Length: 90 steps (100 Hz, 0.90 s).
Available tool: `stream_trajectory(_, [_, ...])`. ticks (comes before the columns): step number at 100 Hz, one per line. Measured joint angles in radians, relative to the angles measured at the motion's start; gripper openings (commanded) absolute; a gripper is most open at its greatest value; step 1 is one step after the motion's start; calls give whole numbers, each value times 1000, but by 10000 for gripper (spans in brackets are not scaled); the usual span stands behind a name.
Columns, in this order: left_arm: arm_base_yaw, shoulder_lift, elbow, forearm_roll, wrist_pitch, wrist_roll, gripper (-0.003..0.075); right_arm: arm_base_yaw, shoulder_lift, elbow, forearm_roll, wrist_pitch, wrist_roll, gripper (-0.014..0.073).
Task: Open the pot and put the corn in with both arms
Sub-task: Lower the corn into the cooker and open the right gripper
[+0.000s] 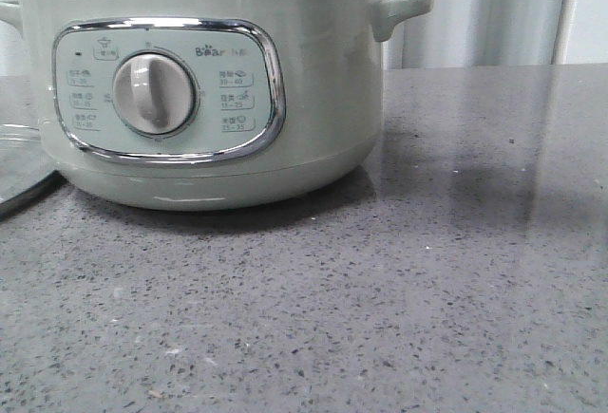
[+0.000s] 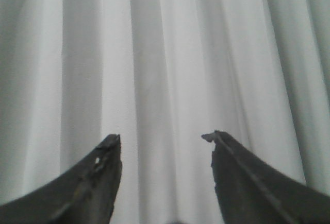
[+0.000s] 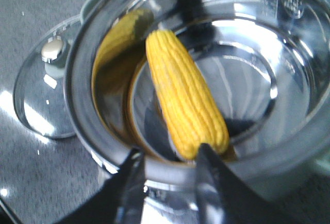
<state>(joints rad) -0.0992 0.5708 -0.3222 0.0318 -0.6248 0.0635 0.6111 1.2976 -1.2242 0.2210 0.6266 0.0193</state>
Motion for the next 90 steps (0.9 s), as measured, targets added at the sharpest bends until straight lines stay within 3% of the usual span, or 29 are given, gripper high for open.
stream_trajectory(5, [0,-10,0,2,0,-15,179,0,-18,0,-28,41,0,-74])
stream_trajectory(25, [0,-90,0,19,8,-31,-20,0,-87,0,-172,187,0,-74])
stream_trajectory(48, [0,-242,0,27,106,-34,-20,0,-178,52,-221,207,0,-74])
stream_trajectory(72, [0,-428,-2,28,481,-95,-20,0,-355,190,-221,170,0,-74])
stream_trajectory(90, [0,-539,-2,30,666,-101,-20,0,-521,333,-231,55,0,-74])
